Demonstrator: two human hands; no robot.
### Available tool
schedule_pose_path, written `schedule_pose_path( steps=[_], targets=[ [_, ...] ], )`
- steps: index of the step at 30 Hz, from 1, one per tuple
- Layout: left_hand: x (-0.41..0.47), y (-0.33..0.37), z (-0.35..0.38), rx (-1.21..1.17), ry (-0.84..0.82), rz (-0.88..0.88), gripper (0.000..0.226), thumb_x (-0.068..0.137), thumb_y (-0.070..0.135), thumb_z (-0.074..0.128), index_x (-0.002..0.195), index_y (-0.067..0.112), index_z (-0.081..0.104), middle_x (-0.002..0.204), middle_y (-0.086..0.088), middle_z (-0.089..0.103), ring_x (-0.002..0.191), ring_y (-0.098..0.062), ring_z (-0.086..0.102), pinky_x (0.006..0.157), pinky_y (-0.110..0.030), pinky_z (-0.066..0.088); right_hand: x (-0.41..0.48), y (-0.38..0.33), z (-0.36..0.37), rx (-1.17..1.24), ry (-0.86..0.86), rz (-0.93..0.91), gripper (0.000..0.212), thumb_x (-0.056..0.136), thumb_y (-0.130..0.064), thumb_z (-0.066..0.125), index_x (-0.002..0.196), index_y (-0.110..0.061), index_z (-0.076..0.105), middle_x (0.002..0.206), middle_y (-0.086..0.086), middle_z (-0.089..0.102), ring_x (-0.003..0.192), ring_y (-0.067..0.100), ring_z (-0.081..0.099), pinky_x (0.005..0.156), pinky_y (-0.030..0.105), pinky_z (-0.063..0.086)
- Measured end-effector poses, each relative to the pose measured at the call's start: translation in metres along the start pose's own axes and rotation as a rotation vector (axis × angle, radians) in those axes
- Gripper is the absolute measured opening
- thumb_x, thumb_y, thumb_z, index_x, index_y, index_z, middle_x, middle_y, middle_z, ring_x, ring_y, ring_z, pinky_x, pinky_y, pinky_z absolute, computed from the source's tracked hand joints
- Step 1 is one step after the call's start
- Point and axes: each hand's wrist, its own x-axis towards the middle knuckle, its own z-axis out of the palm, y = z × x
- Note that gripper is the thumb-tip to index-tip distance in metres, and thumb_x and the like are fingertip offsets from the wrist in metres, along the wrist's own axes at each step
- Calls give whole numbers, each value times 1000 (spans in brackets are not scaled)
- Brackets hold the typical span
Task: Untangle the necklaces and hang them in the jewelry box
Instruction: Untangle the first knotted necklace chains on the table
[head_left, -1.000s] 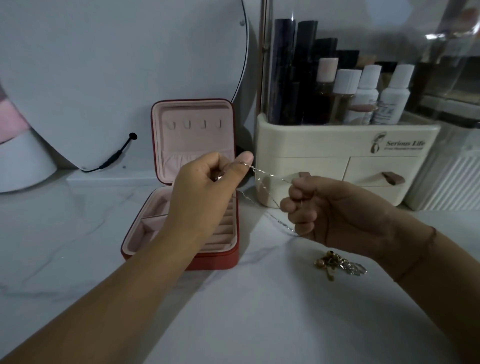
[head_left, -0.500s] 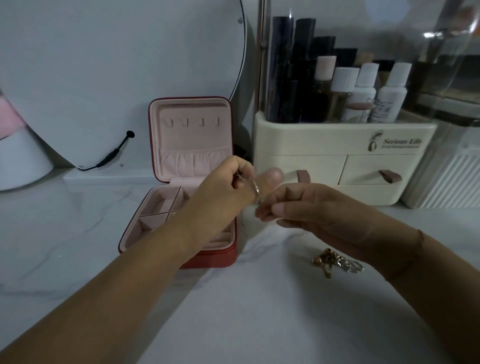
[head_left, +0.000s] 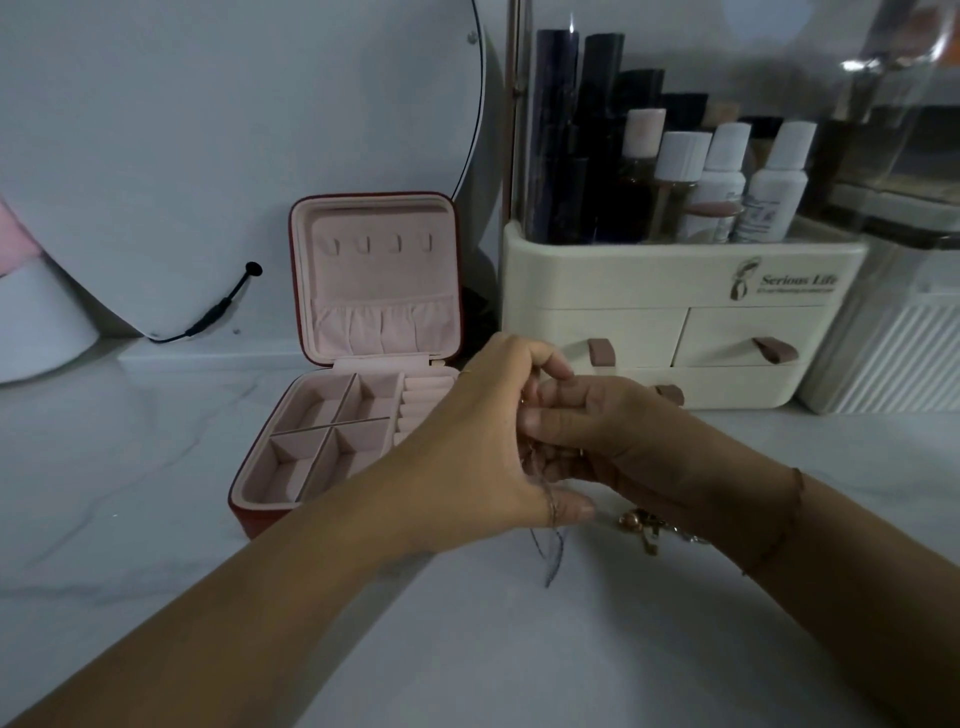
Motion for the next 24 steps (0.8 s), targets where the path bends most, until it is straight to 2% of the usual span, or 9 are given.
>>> schedule_pose_path(
  steps=[4,6,9,12,14,16,19,22,24],
  targets=[
    [0,-2,-2,77,14,48,70,63,20,81,120,30,41,102,12,38,93,-5,46,76,-12,42,0,-1,-1,39,21,23,6,87,-7,59,86,-7,65,73,4,64,62,10,54,62,21,46],
    [1,-3,-5,65,4,43,66,64,17,71,121,30,41,105,13,37,97,-2,45,78,-10,39,-1,-5,-3,62,28,6,9,88,-7,58,80,-9,62,71,1,61,64,9,52,64,21,43],
    [2,-2,-7,22,19,38,61,64,14,59,121,23,43,110,11,39,102,3,44,82,-6,34,-2,-9,-9,130,66,-35,5,85,-10,59,80,-11,60,78,1,60,72,8,53,68,22,42],
    [3,-4,-8,59,120,36,54,65,14,58,118,20,48,103,16,37,89,12,42,76,-3,32,-1,-9,-14,257,83,-71,3,79,-18,59,80,-15,58,84,2,63,76,8,59,73,23,46],
    [5,-4,-9,61,198,22,43,70,10,63,111,19,54,95,17,41,77,14,44,70,-3,33,0,-9,-17,304,91,-97,3,82,-18,56,80,-16,55,82,1,64,75,9,59,74,24,47],
    [6,-5,-11,36,249,-15,29,76,3,66,100,17,59,79,18,49,63,12,46,63,-4,34,0,-10,-19,325,104,-115,8,86,-18,55,80,-15,52,76,1,62,68,10,57,71,23,48],
    [7,-7,-13,36,255,-72,20,80,6,67,83,25,61,55,25,52,49,3,43,53,-7,32,1,-10,-19,386,121,-139,12,88,-19,50,76,-16,49,69,-1,56,58,8,50,61,19,48],
    [8,-9,-12,12,249,-97,18,81,13,69,81,30,63,57,25,54,49,-3,38,51,-12,32,2,-10,-21,403,145,-155,20,89,-19,51,69,-19,49,62,-3,48,54,8,44,59,20,42],
    [8,-10,-12,-23,258,-115,10,81,17,70,80,26,66,61,16,58,52,-4,42,54,-18,38,2,-9,-22,362,191,-155,19,83,-22,55,65,-20,49,57,-3,43,54,7,42,63,22,39]
  ],
)
